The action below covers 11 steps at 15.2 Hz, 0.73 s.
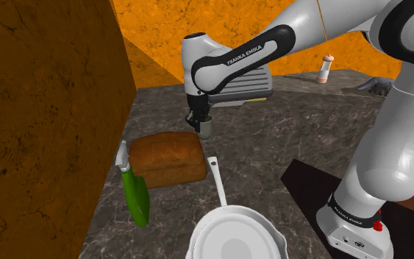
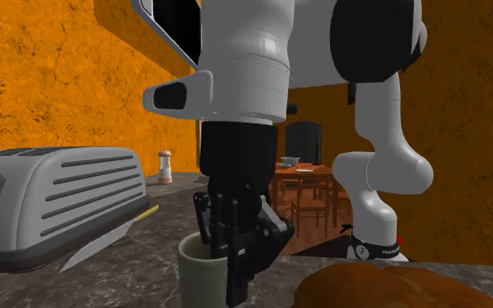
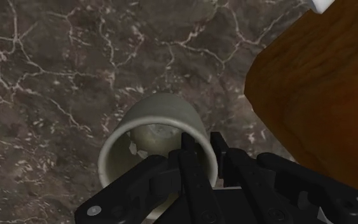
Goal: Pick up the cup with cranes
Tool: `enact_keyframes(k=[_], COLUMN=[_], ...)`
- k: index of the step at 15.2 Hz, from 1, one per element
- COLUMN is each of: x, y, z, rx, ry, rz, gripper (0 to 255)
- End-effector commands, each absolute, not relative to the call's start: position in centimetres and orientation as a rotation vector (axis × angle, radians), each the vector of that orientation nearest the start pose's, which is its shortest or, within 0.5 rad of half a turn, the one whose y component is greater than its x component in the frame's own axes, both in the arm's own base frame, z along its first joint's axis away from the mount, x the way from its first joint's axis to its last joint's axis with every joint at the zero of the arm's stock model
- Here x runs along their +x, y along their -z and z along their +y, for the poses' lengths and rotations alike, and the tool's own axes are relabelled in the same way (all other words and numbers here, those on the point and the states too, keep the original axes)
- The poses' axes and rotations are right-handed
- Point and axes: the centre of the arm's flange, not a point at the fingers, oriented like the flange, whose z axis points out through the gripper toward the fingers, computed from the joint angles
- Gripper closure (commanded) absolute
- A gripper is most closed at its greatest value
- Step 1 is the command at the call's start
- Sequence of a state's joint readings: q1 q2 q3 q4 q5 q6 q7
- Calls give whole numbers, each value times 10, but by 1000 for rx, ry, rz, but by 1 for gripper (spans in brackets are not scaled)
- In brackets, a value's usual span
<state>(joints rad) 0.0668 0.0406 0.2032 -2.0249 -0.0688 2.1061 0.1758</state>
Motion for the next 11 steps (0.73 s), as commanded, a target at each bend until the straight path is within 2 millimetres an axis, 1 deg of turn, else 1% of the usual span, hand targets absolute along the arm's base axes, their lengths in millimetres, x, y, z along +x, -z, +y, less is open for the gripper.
enact_keyframes(k=[1, 9, 11], x=[546, 546, 546], y=[-444, -486, -487], z=[147, 147, 147], rx=[-3175, -3175, -3175], ry=[82, 82, 82], rz=[-203, -203, -203], gripper=[255, 255, 255])
